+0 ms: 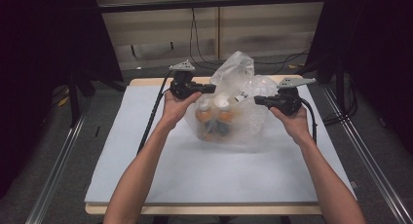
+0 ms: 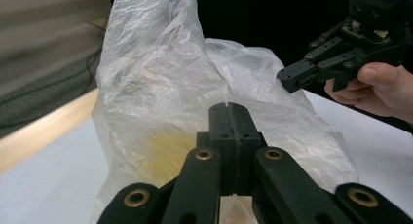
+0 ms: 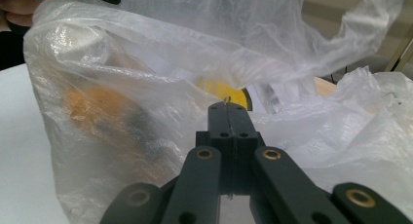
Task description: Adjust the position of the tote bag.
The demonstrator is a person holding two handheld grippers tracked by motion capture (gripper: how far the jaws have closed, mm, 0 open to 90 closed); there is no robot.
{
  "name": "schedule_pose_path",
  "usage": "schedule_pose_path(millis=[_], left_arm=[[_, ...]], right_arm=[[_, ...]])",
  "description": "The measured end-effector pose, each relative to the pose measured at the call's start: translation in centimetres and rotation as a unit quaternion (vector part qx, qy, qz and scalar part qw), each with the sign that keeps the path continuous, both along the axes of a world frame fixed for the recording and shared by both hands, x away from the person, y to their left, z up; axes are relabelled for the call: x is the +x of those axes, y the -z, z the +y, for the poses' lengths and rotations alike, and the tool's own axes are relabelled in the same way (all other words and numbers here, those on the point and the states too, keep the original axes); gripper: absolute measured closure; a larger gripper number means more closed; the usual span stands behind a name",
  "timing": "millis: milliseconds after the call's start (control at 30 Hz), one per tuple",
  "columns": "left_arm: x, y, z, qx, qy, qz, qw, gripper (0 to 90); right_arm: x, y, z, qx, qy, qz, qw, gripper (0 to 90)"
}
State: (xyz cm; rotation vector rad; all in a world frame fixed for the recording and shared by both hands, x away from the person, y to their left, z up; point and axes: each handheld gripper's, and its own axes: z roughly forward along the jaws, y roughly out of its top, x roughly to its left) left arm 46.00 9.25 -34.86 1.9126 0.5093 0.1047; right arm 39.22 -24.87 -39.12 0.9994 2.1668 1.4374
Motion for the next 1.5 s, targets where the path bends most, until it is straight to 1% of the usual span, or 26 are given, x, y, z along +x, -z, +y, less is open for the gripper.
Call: schedule_pose_path(millis=[33,133,167,233,267,300,333,367,433,467,533,567,600,633,700,733,867,900,1000,1033,1100,1267,1300,1400,1467,1500], left_arm=[[-0.3,-0.1,0.4,-0.003,-0.002,-0.006,1.0,90.0],[-0.9,-0.3,1.4,-0.017,-0.005,-0.014,0.9997,90.0],[-1.1,-0.4,1.8,-0.023,-0.008,-0.014,0.9996,90.0],[-1.5,-0.7,2.5,-0.034,-0.011,-0.024,0.9991,90.0],[-1.7,-0.9,2.9,-0.036,-0.011,-0.026,0.9989,90.0],[-2.0,-1.1,3.2,-0.043,-0.009,-0.029,0.9986,90.0],[-2.1,-1.2,3.4,-0.039,-0.011,-0.034,0.9986,90.0],[-2.4,-1.4,3.8,-0.045,-0.009,-0.035,0.9983,90.0],[-2.9,-1.6,4.5,-0.045,-0.012,-0.044,0.9979,90.0],[-3.1,-1.7,4.8,-0.048,-0.01,-0.045,0.9978,90.0],[-3.5,-1.8,5.5,-0.044,-0.016,-0.05,0.9977,90.0],[-3.6,-1.8,5.8,-0.046,-0.015,-0.052,0.9975,90.0],[-3.9,-1.8,6.1,-0.049,-0.02,-0.053,0.9972,90.0],[-4.0,-1.7,6.4,-0.054,-0.019,-0.053,0.997,90.0],[-4.3,-1.5,7.3,-0.059,-0.023,-0.053,0.9965,90.0],[-4.4,-1.4,7.5,-0.063,-0.026,-0.05,0.9964,90.0],[-4.7,-1.1,8.9,-0.069,-0.029,-0.054,0.9957,90.0],[-4.8,-1.1,9.2,-0.066,-0.033,-0.056,0.9957,90.0],[-5.3,-0.8,10.2,-0.069,-0.04,-0.058,0.9952,90.0],[-5.5,-0.6,10.6,-0.071,-0.039,-0.056,0.9951,90.0],[-5.8,-0.3,11.4,-0.075,-0.044,-0.054,0.9947,90.0],[-6.3,0.7,13.4,-0.079,-0.056,-0.052,0.9939,90.0],[-6.3,0.8,13.8,-0.077,-0.055,-0.05,0.9942,90.0],[-6.6,1.2,14.4,-0.089,-0.053,-0.05,0.9934,90.0],[-6.8,1.5,14.5,-0.102,-0.052,-0.048,0.9923,90.0],[-6.9,1.8,14.7,-0.113,-0.051,-0.048,0.9912,90.0]], right_arm=[[-0.2,-0.2,-0.1,0.003,0.001,-0.004,1.0,90.0],[-0.9,-1.0,-0.1,0.012,-0.003,-0.015,0.9998,90.0],[-1.2,-1.3,-0.1,0.018,-0.005,-0.02,0.9996,90.0],[-1.7,-1.8,0.0,0.025,-0.011,-0.029,0.9992,90.0],[-1.9,-2.1,0.1,0.027,-0.013,-0.034,0.999,90.0],[-2.2,-2.4,0.2,0.028,-0.015,-0.037,0.9988,90.0],[-2.5,-2.6,0.3,0.029,-0.019,-0.041,0.9986,90.0],[-2.7,-2.8,0.4,0.029,-0.022,-0.043,0.9984,90.0],[-3.3,-3.3,0.6,0.026,-0.025,-0.05,0.9981,90.0],[-3.5,-3.5,0.7,0.024,-0.026,-0.052,0.998,90.0],[-4.0,-3.8,0.9,0.023,-0.029,-0.057,0.9977,90.0],[-4.2,-4.0,1.0,0.023,-0.032,-0.059,0.9974,90.0],[-4.5,-4.1,1.0,0.022,-0.034,-0.062,0.9973,90.0],[-4.8,-4.4,1.2,0.021,-0.038,-0.065,0.9969,90.0],[-5.1,-4.5,1.3,0.021,-0.04,-0.067,0.9967,90.0],[-5.3,-4.6,1.4,0.021,-0.044,-0.069,0.9965,90.0],[-5.8,-4.9,1.8,0.02,-0.049,-0.073,0.996,90.0],[-5.9,-5.0,1.8,0.023,-0.05,-0.073,0.9958,90.0],[-6.5,-5.1,1.8,0.026,-0.051,-0.078,0.9953,90.0],[-7.1,-5.3,1.8,0.024,-0.053,-0.083,0.9948,90.0],[-7.5,-5.5,1.8,0.02,-0.053,-0.088,0.9945,90.0],[-8.3,-5.2,1.4,0.017,-0.051,-0.087,0.9948,90.0],[-8.4,-5.1,1.2,0.019,-0.049,-0.087,0.9948,90.0],[-8.4,-4.8,1.0,0.017,-0.046,-0.084,0.9953,90.0],[-8.4,-4.7,0.9,0.019,-0.045,-0.082,0.9955,90.0],[-8.4,-4.6,0.9,0.019,-0.043,-0.081,0.9956,90.0]])
